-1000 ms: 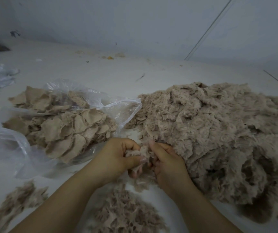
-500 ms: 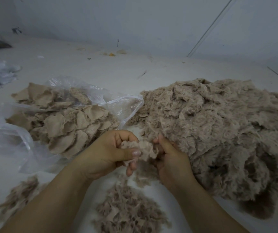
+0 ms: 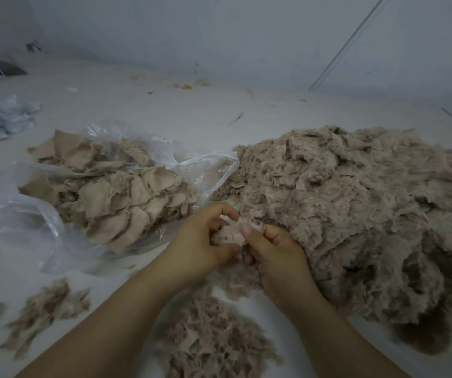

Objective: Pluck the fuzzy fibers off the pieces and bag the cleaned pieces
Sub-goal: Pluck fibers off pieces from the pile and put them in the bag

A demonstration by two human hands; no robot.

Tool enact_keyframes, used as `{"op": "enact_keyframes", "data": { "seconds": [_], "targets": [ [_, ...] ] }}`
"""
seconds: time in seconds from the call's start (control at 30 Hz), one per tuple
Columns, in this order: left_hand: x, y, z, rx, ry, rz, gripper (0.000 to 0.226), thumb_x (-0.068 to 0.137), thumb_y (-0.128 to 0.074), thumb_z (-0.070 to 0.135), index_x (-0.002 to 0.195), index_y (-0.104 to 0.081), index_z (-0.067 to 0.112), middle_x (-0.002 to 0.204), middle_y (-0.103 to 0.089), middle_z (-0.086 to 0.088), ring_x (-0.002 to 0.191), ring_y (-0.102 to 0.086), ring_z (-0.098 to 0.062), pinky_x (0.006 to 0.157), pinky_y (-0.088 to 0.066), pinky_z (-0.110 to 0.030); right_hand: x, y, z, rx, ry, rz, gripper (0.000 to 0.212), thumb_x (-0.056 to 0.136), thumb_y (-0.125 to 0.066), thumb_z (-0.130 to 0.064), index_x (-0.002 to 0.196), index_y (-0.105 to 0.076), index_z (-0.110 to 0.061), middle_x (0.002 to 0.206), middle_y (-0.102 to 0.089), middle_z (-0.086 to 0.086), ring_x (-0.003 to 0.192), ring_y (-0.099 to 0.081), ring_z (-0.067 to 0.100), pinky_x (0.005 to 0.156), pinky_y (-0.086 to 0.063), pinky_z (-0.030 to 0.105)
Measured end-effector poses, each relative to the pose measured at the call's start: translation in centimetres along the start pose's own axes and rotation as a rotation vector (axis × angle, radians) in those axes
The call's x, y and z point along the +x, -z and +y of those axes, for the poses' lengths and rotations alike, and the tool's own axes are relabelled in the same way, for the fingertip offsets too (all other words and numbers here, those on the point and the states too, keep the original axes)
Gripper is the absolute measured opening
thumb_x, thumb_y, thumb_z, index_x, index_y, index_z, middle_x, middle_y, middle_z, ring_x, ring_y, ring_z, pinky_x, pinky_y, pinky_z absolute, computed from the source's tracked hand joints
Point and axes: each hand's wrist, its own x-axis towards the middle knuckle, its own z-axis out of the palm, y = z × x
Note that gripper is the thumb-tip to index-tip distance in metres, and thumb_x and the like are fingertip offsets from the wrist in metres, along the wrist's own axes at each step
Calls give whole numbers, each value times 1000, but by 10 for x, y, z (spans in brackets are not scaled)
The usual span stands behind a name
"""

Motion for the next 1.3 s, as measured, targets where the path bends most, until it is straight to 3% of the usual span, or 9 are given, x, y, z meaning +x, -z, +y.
{"op": "enact_keyframes", "data": {
  "seconds": [0.1, 0.17, 0.33, 0.43, 0.6, 0.77, 1.0, 1.1, 1.3],
  "targets": [
    [2, -4, 0, 381, -332, 86, 38, 73, -74, -1, 98, -64, 26, 93, -61, 12, 86, -59, -4, 68, -45, -10, 1, 1, 2, -87, 36, -6, 52, 73, -72, -57, 74, -63, -6, 60, -53, 3, 57, -47, 13, 55, -44, 25],
    [2, -6, -1, 403, -363, 110, 30, 74, -75, 1, 93, -68, 22, 88, -62, 14, 85, -59, -1, 67, -42, -8, 1, 2, 3, -102, 45, -15, 41, 72, -72, -57, 72, -70, -17, 61, -56, 2, 57, -50, 11, 56, -45, 24],
    [-1, -6, 1, -36, -28, 115, 8, 84, -72, 0, 88, -77, 7, 75, -74, -8, 68, -72, -24, 64, -61, -36, 2, 4, 4, -89, 24, -28, 46, 71, -74, -59, 82, -74, -15, 68, -61, 8, 58, -54, 12, 56, -48, 29],
    [-3, -2, 4, -344, 96, 98, 13, 89, -65, 2, 84, -74, -6, 74, -71, -26, 63, -70, -37, 60, -59, -36, 3, 3, 4, -81, 40, -16, 44, 72, -73, -57, 86, -75, -15, 75, -65, 14, 62, -55, 15, 57, -48, 28],
    [-4, -3, 5, -568, 279, 183, 18, 87, -65, 8, 77, -75, -2, 81, -70, -28, 64, -67, -33, 52, -55, -33, 2, 4, 5, -113, 52, -3, 42, 74, -71, -57, 82, -74, -16, 71, -63, 6, 60, -53, 11, 55, -48, 23],
    [-5, -8, 5, -630, 248, 184, 14, 82, -66, 12, 72, -72, 4, 69, -66, -21, 49, -57, -22, 43, -46, -27, 3, 4, 5, -78, 66, -56, 35, 73, -74, -55, 78, -74, -20, 69, -65, 2, 59, -58, 10, 57, -50, 24],
    [-8, -6, 6, -340, 239, 123, 13, 85, -58, -6, 92, -59, 6, 71, -63, -13, 54, -58, -26, 48, -51, -34, 1, 2, 4, -29, -21, -10, 55, 68, -80, -41, 94, -66, 5, 96, -62, 40, 79, -64, 51, 73, -59, 57],
    [-10, -3, 10, -122, 102, 34, 28, 76, -73, 14, 101, -67, 25, 98, -59, -2, 73, -57, -16, 64, -52, -33, 0, 2, 3, -80, 0, -23, 60, 73, -77, -37, 98, -57, 14, 97, -56, 46, 81, -63, 45, 78, -58, 54],
    [-5, 2, 14, -73, -14, -87, 39, 86, -73, 9, 118, -70, 31, 101, -71, 13, 94, -66, -1, 82, -52, -18, -3, 2, -1, -132, 34, -57, 40, 75, -76, -32, 95, -70, 2, 97, -60, 42, 80, -63, 50, 76, -53, 65]
  ]
}}
